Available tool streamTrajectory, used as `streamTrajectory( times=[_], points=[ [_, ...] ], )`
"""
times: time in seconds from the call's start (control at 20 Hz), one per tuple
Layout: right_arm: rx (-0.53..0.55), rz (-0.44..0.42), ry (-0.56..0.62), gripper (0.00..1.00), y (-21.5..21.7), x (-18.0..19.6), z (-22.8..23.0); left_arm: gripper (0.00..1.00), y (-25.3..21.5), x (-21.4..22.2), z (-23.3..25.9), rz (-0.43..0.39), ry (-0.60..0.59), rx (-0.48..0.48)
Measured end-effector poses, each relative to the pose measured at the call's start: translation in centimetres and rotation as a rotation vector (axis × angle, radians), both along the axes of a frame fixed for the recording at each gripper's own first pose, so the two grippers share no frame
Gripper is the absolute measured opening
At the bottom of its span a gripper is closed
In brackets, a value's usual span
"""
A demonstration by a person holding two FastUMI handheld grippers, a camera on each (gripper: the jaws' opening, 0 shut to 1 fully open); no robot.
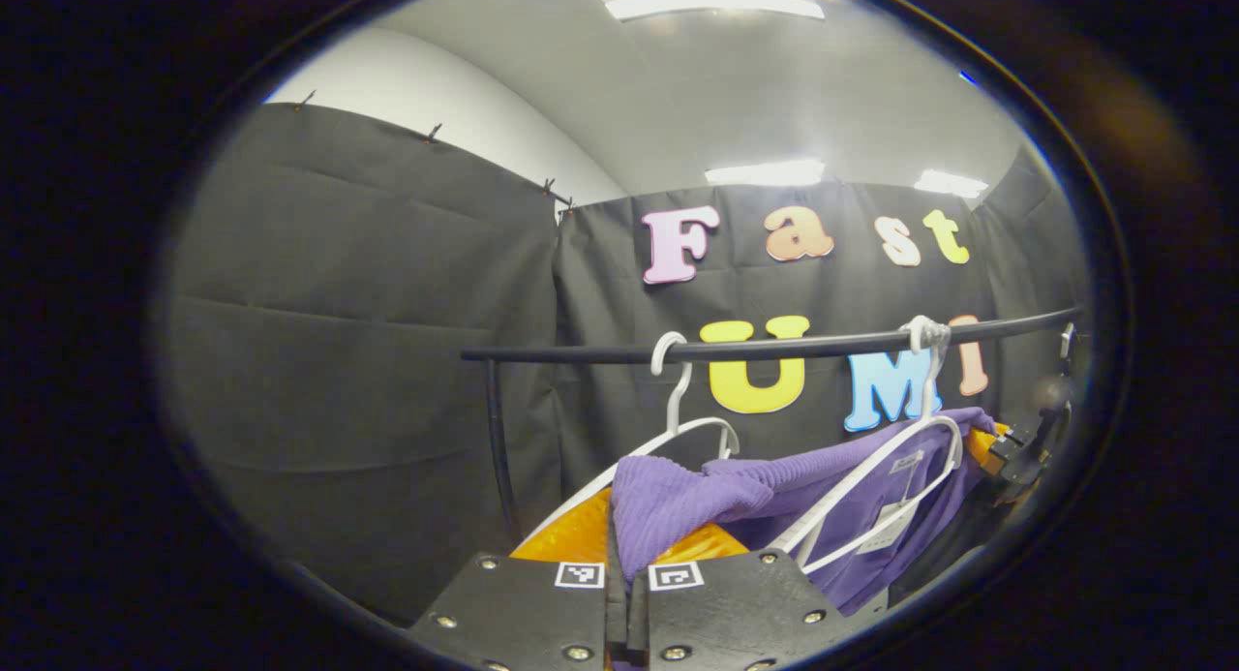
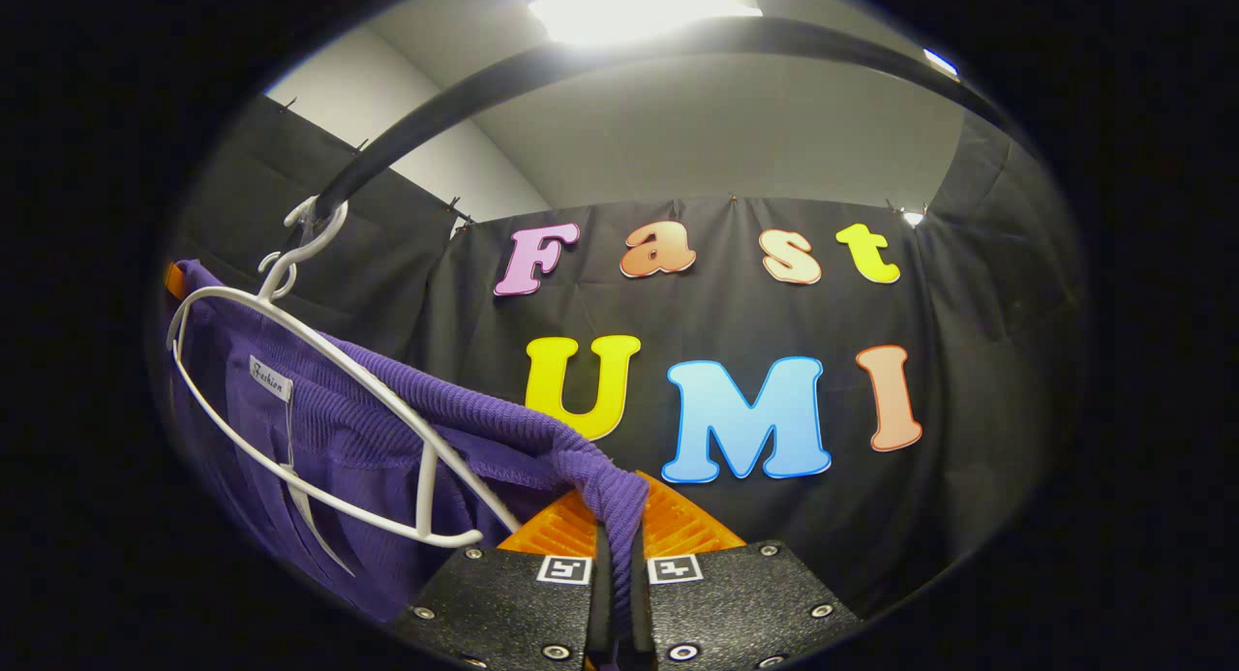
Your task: Grasp the clothes on the hanger with both hands and then place them into the laundry hamper below.
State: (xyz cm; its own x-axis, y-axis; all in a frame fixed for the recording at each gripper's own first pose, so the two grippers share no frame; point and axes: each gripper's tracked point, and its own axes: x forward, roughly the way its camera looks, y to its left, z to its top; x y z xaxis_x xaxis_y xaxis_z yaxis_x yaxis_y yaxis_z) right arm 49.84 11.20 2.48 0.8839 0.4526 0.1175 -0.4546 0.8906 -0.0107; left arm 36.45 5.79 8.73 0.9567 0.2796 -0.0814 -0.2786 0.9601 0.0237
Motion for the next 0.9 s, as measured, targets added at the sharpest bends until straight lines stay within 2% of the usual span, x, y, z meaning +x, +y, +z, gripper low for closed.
streamTrajectory(
  times=[0.2,0.35,0.9],
  points=[
    [0.008,0.006,0.092,0.07,0.3,1.0,-3.0,0.01,-0.5,1.0,-2.4,-0.02,0.032,0.008],
    [0.01,0.009,0.158,0.07,0.2,0.7,-5.3,0.01,-0.8,0.9,-4.7,-0.027,0.07,-0.03],
    [-0.073,0.004,0.21,0.07,-1.2,-3.6,-9.8,0.01,-1.6,-3.4,-8.9,-0.024,0.125,-0.043]
  ],
)
